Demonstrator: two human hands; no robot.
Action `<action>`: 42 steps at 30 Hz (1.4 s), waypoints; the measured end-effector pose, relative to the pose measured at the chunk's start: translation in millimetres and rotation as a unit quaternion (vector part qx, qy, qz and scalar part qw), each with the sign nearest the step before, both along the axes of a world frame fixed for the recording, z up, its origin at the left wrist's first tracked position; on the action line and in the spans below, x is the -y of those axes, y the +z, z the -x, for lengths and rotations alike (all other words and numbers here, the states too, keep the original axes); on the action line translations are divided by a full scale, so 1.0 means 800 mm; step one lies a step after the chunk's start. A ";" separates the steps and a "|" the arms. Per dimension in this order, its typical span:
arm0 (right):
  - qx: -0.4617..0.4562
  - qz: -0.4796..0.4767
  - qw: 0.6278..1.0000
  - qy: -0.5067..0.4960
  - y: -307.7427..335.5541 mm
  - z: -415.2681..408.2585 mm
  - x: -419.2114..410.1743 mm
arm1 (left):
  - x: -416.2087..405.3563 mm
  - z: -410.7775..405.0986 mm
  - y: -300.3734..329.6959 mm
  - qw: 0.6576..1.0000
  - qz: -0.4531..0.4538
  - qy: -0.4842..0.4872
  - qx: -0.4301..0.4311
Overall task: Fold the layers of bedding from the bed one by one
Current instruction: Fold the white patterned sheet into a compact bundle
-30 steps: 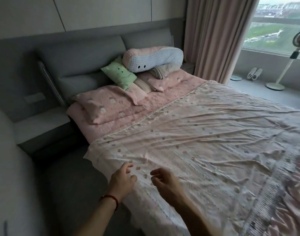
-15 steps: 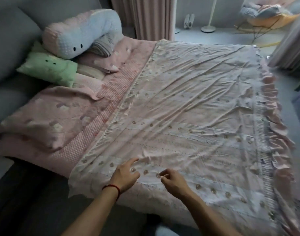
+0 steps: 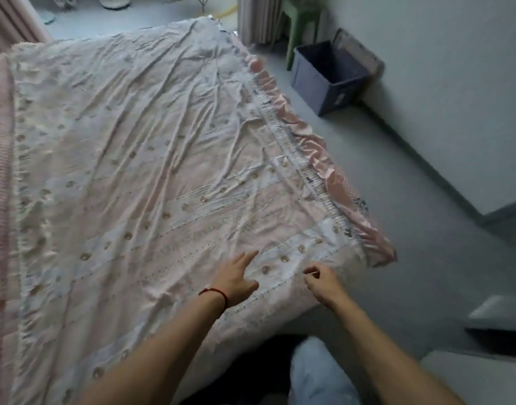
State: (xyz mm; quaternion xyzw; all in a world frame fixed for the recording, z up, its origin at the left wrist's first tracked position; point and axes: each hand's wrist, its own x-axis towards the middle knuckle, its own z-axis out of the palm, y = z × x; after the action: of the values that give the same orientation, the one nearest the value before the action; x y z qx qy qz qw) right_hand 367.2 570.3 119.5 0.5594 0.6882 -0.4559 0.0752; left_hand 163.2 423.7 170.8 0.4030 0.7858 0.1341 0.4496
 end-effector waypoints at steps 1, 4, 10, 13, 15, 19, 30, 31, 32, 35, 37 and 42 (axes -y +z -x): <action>0.008 0.002 1.000 -0.018 -0.010 -0.022 -0.009 | -0.013 -0.010 -0.004 1.000 -0.004 -0.016 0.009; 0.031 0.004 0.999 -0.044 -0.011 -0.058 -0.039 | -0.049 -0.042 -0.019 0.999 0.001 -0.035 0.017; 0.071 0.039 0.997 0.000 -0.113 -0.070 -0.177 | -0.139 -0.094 -0.080 0.997 0.006 0.079 -0.015; 0.086 -0.027 0.995 0.034 -0.178 -0.061 -0.251 | -0.195 -0.126 -0.124 0.986 0.023 0.161 -0.020; 0.102 -0.084 0.990 0.055 -0.207 -0.056 -0.281 | -0.222 -0.143 -0.146 0.983 0.033 0.178 -0.024; 0.083 -0.134 0.985 0.070 -0.230 -0.063 -0.317 | -0.281 -0.172 -0.173 0.981 0.043 0.189 -0.019; -0.053 -0.040 0.998 0.023 -0.240 -0.144 -0.313 | -0.357 -0.223 -0.222 0.988 0.071 0.137 -0.018; -0.060 -0.041 0.997 0.027 -0.240 -0.141 -0.313 | -0.358 -0.224 -0.225 0.988 0.074 0.131 -0.020; -0.066 -0.044 0.996 0.043 -0.239 -0.143 -0.314 | -0.358 -0.227 -0.227 0.989 0.078 0.121 -0.025; -0.047 -0.080 0.994 0.055 -0.233 -0.169 -0.336 | -0.354 -0.235 -0.234 0.992 0.101 0.034 -0.062; -0.022 -0.075 0.997 0.023 -0.234 -0.187 -0.359 | -0.343 -0.239 -0.241 0.989 0.130 0.005 -0.064; 0.014 -0.036 0.995 0.097 -0.238 -0.180 -0.374 | -0.310 -0.241 -0.259 0.984 0.169 0.002 -0.065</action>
State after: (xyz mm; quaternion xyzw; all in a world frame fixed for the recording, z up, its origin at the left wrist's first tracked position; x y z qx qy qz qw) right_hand 511.3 869.7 -70.7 0.4989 0.7541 -0.4130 0.1084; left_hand 355.8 671.6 -36.5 0.3274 0.8254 -0.0259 0.4592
